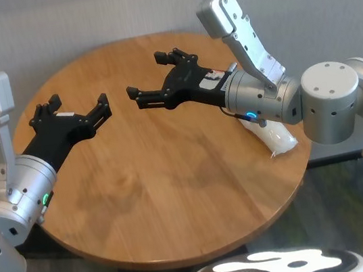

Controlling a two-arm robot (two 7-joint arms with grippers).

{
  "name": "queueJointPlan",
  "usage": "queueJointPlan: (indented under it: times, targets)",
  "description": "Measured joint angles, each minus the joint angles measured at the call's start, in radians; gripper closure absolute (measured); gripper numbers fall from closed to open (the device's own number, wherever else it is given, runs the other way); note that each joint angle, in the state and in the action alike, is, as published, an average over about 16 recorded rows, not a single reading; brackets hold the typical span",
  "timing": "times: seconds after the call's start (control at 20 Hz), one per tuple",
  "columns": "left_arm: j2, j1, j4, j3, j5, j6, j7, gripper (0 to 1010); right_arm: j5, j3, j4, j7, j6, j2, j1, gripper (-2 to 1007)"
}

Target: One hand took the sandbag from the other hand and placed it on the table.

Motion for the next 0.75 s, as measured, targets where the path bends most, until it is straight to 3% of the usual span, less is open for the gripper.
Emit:
queueJointPlan:
  times: [0.75]
  targets:
    - [0.002, -0.001, 0.000, 0.002, 0.000, 0.000, 0.002, 8, 0.001, -0.001, 0.001, -0.001, -0.003, 0.001, 0.000, 3]
